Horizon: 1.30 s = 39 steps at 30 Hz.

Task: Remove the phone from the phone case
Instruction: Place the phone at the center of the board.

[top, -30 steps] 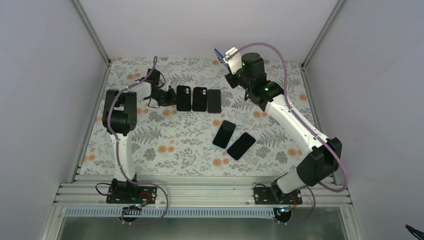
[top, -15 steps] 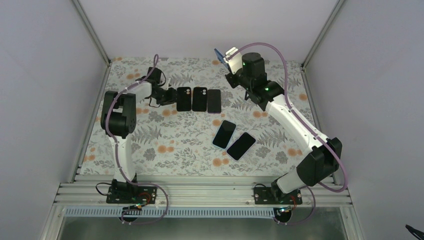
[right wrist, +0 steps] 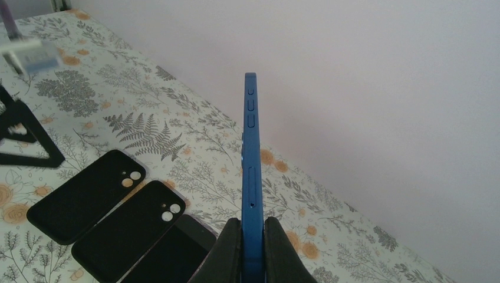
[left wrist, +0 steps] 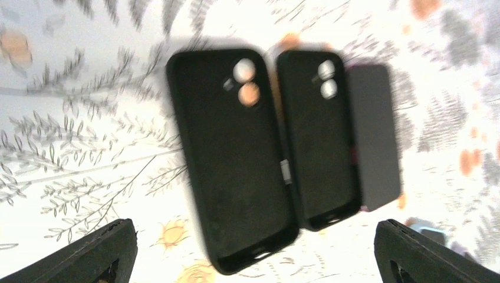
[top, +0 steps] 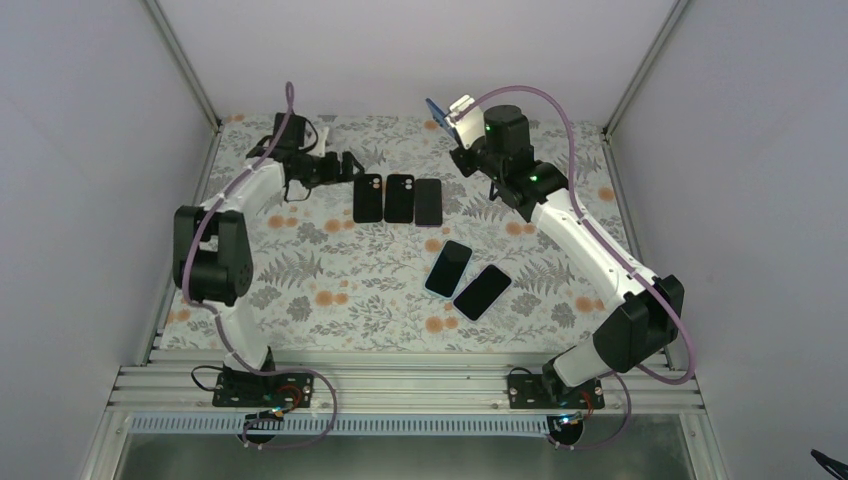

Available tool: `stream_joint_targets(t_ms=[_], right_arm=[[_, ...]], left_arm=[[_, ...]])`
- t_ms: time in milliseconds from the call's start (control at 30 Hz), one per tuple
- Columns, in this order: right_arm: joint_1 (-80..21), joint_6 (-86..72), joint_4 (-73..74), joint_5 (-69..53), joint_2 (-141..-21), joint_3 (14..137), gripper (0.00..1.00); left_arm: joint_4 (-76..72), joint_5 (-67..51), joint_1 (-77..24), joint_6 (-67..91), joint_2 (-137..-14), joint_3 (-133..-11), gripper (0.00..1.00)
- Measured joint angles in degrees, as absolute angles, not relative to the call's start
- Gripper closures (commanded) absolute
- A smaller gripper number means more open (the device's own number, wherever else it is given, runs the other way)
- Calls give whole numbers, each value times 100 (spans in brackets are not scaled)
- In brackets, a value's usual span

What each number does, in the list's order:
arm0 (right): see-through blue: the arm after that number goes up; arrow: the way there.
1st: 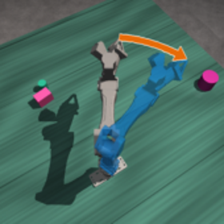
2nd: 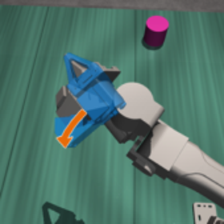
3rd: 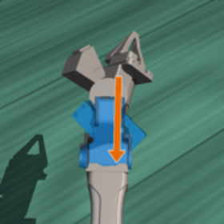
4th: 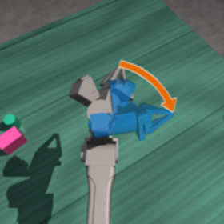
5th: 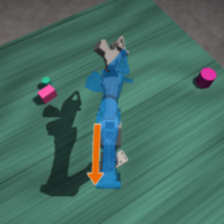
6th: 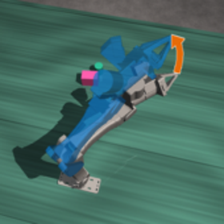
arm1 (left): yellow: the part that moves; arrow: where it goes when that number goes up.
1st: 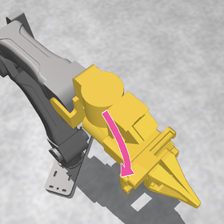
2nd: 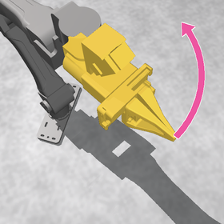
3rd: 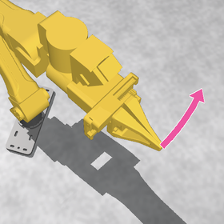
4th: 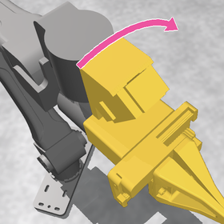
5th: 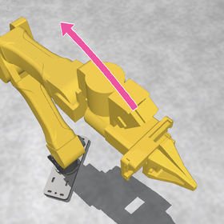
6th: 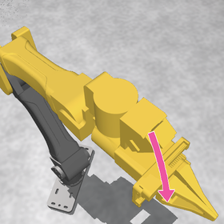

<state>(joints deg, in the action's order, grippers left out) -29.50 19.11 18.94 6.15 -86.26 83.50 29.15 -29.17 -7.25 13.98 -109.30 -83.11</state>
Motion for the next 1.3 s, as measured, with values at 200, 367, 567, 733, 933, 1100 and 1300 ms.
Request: stream_joint_targets(t_ms=[200,367,567,733,933,1100,1300], right_arm=[[-2956,2147,1887,561,-8626,8350,96],[-3041,2484,1785,679,-8626,8350,96],[-3457,3190,1253,1267,-8626,8134,96],[-3918,3879,838,1876,-8626,7708,96],[-4377,4805,51,2698,-8626,7210,96],[-4742,5634,-888,3297,-8626,6624,96],[-5188,6687,-2152,3726,-8626,5817,96]], left_arm=[[2598,-3424,-683,1535,-10062,-8495,0],[2093,-4123,-674,1938,-9703,-8700,0],[1234,-5153,-676,2899,-9605,-8670,0],[355,-5763,-681,3868,-9598,-8333,0],[-416,-6097,-692,4768,-9598,-7874,0],[-768,-6213,-749,5212,-9598,-7559,0],[-987,-6267,-832,5452,-9598,-7465,0]])
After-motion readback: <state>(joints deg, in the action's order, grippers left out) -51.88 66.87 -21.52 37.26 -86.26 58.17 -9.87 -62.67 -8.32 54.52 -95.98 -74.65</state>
